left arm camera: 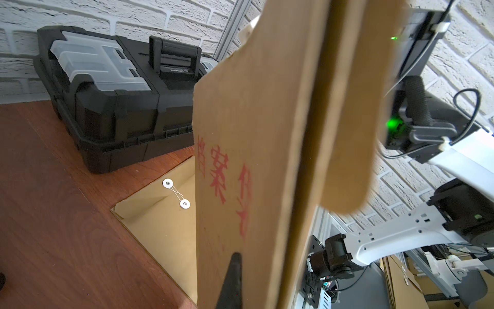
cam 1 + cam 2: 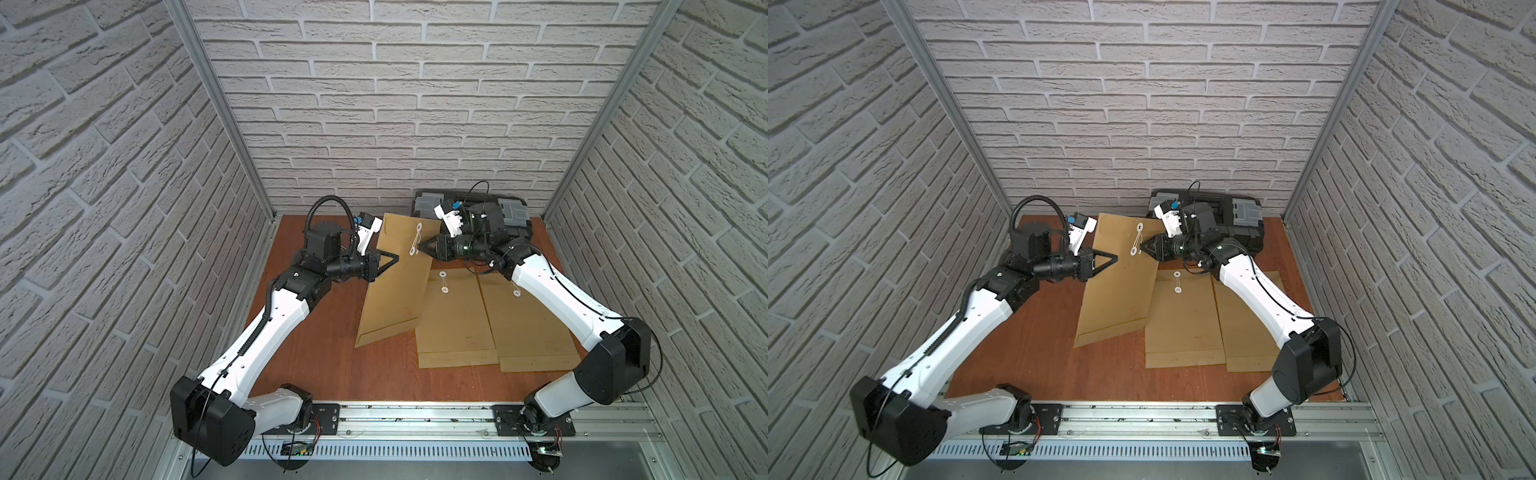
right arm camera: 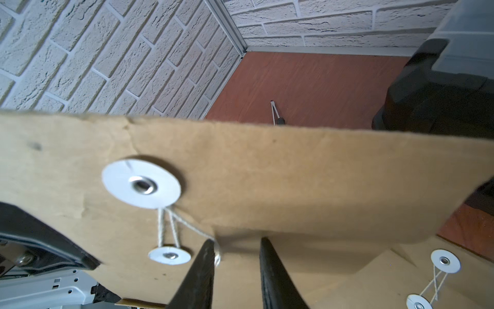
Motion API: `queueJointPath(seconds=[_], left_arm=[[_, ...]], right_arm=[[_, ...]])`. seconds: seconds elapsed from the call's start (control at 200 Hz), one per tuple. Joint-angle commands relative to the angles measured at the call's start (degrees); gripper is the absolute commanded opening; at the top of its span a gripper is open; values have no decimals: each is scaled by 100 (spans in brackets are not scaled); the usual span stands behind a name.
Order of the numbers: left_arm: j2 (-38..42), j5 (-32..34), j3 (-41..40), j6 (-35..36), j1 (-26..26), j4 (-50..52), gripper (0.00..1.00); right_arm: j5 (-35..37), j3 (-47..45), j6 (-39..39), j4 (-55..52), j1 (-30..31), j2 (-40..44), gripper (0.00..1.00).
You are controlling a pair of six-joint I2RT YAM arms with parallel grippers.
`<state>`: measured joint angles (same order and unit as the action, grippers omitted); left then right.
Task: Close the mouth of the file bag
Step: Close the file bag.
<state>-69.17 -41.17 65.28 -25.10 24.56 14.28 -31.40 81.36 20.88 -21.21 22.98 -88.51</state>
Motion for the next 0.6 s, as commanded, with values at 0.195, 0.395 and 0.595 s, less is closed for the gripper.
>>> queueJointPath(seconds=[0.195,0.395,0.595], left_arm=[[4,-40,178,157,57,-93,0],[2,-31,170,170,82,-96,0],[11,-27,187,168,94,-77,0]], right_arm=[[-423,-220,360,629,-6,-13,29],[-607,-252,568,873,-4,-85,25],[-713,-305,705,1077,-4,-157,22]])
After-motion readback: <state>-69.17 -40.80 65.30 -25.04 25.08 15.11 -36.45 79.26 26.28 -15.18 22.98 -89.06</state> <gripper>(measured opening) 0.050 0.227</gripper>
